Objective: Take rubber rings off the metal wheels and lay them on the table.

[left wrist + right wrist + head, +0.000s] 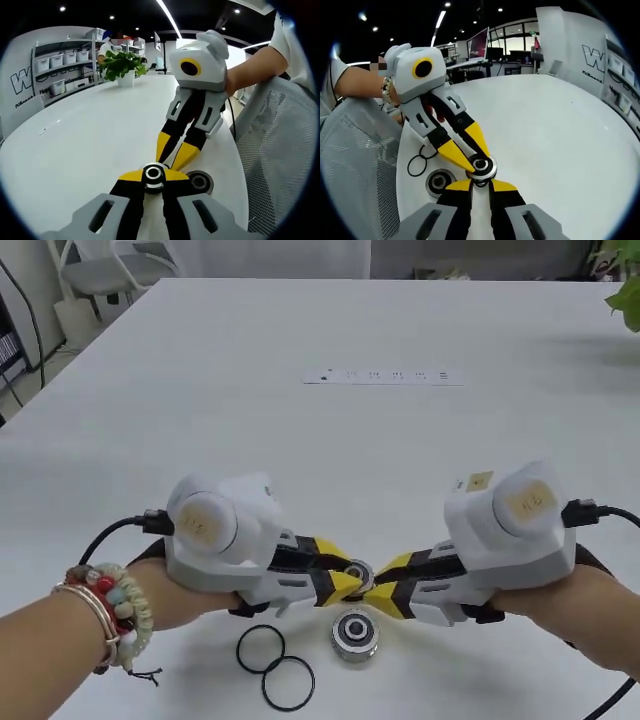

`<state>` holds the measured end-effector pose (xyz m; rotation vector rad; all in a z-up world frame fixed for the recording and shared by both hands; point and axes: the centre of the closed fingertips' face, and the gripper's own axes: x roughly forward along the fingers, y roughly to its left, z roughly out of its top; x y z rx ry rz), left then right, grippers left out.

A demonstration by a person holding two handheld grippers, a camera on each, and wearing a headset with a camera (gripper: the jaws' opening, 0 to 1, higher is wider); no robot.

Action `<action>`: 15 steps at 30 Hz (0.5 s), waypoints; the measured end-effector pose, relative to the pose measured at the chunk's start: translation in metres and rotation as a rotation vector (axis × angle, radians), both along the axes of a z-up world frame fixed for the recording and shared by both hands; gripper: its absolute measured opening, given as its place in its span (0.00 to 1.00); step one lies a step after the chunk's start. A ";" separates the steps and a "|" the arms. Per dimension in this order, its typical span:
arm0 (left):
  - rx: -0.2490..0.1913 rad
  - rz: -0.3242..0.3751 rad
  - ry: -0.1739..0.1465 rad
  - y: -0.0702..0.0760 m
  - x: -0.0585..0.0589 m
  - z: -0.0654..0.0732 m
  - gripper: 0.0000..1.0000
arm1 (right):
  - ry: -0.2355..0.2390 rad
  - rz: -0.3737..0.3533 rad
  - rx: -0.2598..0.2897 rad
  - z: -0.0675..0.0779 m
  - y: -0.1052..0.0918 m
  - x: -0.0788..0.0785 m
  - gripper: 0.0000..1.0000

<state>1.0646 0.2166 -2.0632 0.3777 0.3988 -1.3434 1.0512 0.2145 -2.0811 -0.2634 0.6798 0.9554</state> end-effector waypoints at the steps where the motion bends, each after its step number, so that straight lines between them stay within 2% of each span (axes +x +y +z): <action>1: 0.000 0.001 0.000 0.000 0.000 0.000 0.08 | 0.001 0.000 0.000 0.000 0.000 0.000 0.10; 5: 0.002 0.003 0.000 0.000 0.000 0.000 0.08 | 0.011 -0.003 0.011 0.002 -0.002 -0.001 0.04; 6: 0.003 0.003 0.002 0.001 0.000 0.000 0.08 | 0.010 -0.009 -0.028 -0.002 -0.009 -0.001 0.00; 7: 0.002 0.003 0.001 0.000 0.000 0.000 0.08 | 0.003 -0.005 0.002 0.000 -0.005 0.000 0.00; 10: 0.004 0.005 0.001 0.000 0.000 0.000 0.08 | -0.013 0.007 -0.020 0.000 -0.004 0.000 0.00; 13: 0.004 0.006 0.000 0.001 0.000 0.000 0.08 | 0.002 -0.014 -0.016 0.000 -0.005 0.001 0.00; 15: 0.004 0.007 0.000 0.001 0.000 0.000 0.08 | 0.022 -0.057 -0.012 -0.001 -0.008 0.005 0.00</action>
